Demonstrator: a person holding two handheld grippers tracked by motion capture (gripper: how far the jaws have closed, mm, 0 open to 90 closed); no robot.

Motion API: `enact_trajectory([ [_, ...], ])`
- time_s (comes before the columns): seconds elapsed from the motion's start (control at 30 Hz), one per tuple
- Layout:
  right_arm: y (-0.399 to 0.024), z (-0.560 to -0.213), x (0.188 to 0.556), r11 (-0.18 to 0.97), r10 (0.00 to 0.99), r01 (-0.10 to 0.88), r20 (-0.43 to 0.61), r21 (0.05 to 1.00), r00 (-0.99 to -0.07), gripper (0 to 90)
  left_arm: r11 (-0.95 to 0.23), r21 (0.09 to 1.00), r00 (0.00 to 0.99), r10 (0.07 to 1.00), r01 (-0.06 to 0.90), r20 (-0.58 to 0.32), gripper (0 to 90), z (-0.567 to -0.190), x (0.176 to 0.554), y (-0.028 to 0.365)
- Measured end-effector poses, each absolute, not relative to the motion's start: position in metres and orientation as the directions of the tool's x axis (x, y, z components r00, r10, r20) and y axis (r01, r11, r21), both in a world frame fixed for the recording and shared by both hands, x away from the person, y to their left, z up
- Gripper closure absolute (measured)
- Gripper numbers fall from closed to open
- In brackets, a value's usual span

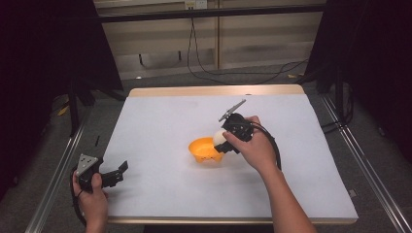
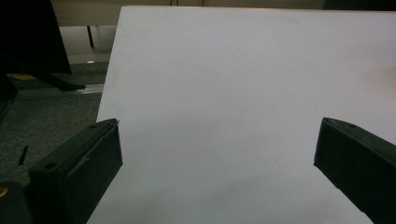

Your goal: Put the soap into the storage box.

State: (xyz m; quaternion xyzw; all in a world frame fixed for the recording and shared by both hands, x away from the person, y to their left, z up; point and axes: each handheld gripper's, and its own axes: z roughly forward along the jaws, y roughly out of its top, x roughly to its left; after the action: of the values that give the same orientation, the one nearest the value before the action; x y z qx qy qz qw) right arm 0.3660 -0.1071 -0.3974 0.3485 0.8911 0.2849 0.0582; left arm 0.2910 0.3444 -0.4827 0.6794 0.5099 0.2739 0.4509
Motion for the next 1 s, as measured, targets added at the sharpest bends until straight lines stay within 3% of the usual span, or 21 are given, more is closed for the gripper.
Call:
enact_trajectory([
  [1.0,-0.060,-0.415,0.379,0.650,0.631,0.588,0.090,0.481,-0.771,23.7,-0.062,0.890,0.328,0.939,0.451,-0.101,0.9,-0.483,0.291,0.345],
])
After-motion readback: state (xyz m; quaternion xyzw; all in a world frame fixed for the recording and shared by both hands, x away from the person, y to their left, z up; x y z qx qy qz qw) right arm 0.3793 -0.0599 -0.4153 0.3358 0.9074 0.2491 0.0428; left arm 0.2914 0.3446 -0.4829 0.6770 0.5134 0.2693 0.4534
